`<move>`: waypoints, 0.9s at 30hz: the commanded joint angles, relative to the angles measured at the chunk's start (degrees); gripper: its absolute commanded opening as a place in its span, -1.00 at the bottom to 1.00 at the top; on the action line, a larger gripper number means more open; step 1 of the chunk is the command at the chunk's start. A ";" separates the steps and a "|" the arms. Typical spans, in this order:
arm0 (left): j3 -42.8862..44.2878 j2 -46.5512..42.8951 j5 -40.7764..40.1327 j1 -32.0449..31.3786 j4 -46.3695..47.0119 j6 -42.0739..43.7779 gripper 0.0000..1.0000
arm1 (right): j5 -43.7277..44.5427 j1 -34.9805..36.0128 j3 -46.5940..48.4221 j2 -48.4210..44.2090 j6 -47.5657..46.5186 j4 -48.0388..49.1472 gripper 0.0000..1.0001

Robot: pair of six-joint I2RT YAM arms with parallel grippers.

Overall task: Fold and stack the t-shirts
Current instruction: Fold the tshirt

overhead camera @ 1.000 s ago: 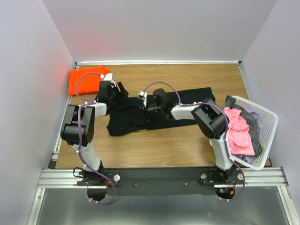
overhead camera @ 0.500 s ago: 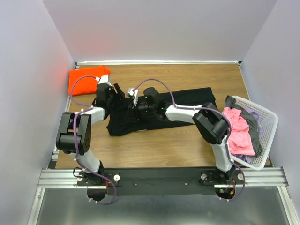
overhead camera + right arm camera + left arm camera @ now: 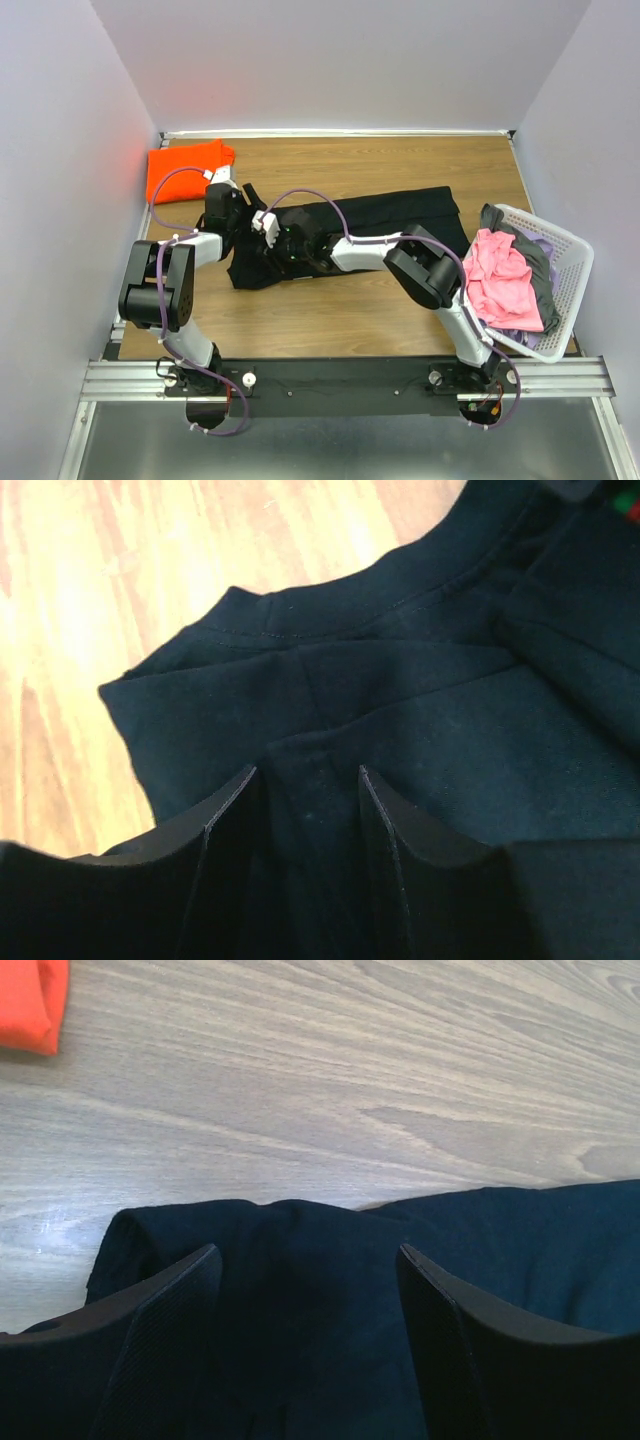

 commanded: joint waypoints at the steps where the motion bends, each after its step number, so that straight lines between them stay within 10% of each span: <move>1: -0.75 -1.02 1.49 0.53 1.74 -0.38 0.57 | 8.96 0.89 2.18 2.36 -2.33 -1.36 0.04; 21: 0.13 0.91 0.43 0.70 0.95 -0.03 0.48 | 13.03 1.06 -3.00 -3.96 0.04 1.80 -0.82; 27: -0.04 0.73 -0.18 0.70 0.60 0.06 0.48 | 12.85 0.98 -6.33 -8.44 1.09 2.25 -0.81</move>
